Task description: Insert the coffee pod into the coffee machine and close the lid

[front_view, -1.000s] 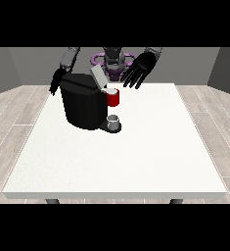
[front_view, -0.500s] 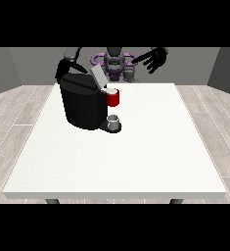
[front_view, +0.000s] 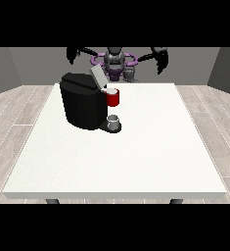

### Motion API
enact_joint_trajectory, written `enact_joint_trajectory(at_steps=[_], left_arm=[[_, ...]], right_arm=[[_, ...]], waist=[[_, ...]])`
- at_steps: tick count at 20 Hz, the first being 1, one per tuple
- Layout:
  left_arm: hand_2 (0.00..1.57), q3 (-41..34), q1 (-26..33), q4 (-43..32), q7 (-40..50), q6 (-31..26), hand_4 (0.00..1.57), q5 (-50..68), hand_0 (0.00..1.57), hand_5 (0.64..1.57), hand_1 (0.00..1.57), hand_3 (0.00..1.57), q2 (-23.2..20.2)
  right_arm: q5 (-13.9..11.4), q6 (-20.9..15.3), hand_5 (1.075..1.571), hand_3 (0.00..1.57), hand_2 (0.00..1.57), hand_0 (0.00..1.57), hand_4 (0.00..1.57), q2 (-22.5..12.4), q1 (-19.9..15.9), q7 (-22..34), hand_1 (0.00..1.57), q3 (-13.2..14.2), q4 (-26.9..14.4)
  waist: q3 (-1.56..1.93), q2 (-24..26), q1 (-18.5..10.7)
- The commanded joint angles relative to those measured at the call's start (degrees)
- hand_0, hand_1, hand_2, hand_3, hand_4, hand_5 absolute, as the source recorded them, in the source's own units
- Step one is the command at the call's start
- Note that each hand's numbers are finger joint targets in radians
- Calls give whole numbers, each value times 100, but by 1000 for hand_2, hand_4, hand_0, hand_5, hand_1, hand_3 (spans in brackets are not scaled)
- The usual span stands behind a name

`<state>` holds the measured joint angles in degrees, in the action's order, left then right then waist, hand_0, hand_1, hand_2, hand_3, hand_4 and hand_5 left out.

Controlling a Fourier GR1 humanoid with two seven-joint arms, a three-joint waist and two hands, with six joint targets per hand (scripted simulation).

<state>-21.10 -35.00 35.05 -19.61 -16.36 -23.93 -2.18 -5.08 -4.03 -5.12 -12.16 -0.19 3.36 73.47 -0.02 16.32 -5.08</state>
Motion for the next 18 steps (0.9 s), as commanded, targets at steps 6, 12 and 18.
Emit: enact_joint_trajectory(at_steps=[6,12,18], left_arm=[[0,371,502,748,377,-299,368,750,0,1571,0,0,214],[0,1197,919,1629,599,1,396,1265,0,1571,0,0,217],[0,1042,935,2460,923,-299,356,1352,0,1571,0,0,150]], right_arm=[[273,421,1571,0,0,0,0,-710,-899,520,0,519,-187],[506,427,1571,0,0,0,0,-677,-1223,438,0,758,-786],[855,280,1571,0,0,0,97,-598,-1651,556,0,1059,-1098]], waist=[[4,-103,-629],[5,-417,-751],[5,-847,-955]])
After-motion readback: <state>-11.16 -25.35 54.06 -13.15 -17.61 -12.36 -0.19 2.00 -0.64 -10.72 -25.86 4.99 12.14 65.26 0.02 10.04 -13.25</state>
